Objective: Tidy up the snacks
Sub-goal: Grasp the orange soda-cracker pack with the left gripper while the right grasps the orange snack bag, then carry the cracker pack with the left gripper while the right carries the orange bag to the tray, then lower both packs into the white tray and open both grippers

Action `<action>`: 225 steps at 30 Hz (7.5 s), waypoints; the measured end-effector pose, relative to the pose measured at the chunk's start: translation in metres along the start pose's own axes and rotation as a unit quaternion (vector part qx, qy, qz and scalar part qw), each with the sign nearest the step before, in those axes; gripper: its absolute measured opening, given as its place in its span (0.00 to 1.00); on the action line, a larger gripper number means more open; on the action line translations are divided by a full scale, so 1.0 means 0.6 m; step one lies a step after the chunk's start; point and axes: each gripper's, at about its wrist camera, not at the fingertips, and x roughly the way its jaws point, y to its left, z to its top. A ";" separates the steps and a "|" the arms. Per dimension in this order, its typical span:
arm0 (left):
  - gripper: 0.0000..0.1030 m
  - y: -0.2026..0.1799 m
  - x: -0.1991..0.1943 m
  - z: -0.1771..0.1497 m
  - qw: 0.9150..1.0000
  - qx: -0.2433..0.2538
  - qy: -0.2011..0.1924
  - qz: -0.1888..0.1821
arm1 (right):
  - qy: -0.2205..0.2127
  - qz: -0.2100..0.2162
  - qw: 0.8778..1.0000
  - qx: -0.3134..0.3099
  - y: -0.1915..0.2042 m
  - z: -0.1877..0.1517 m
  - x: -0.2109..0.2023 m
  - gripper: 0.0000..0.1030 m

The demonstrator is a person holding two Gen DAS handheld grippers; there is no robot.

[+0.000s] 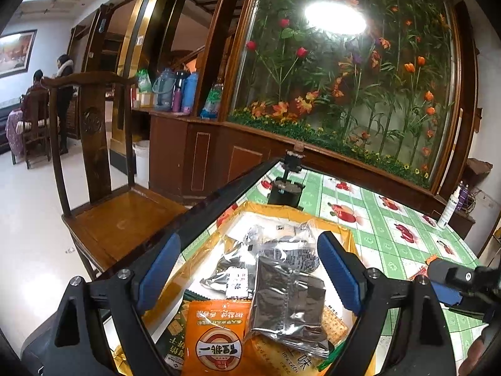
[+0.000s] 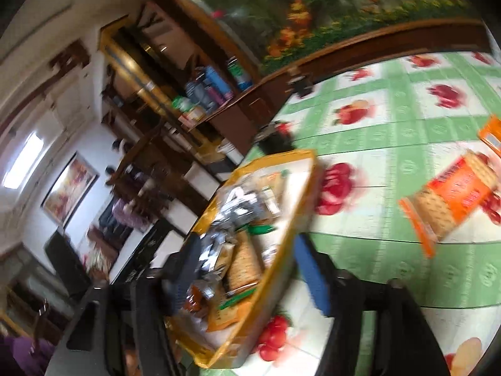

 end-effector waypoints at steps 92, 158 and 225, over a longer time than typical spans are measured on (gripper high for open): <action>0.51 -0.421 0.185 -0.151 0.919 0.238 0.265 -0.168 | 0.051 -0.353 0.930 -0.088 -0.326 0.149 -0.036 0.58; 0.51 -0.363 0.033 -0.046 0.972 0.194 0.026 -0.132 | -0.112 -0.274 0.953 -0.057 -0.117 0.032 -0.155 0.46; 0.52 0.008 0.009 -0.028 0.991 0.071 0.108 -0.040 | 0.014 -0.156 0.981 -0.114 0.108 -0.006 0.150 0.49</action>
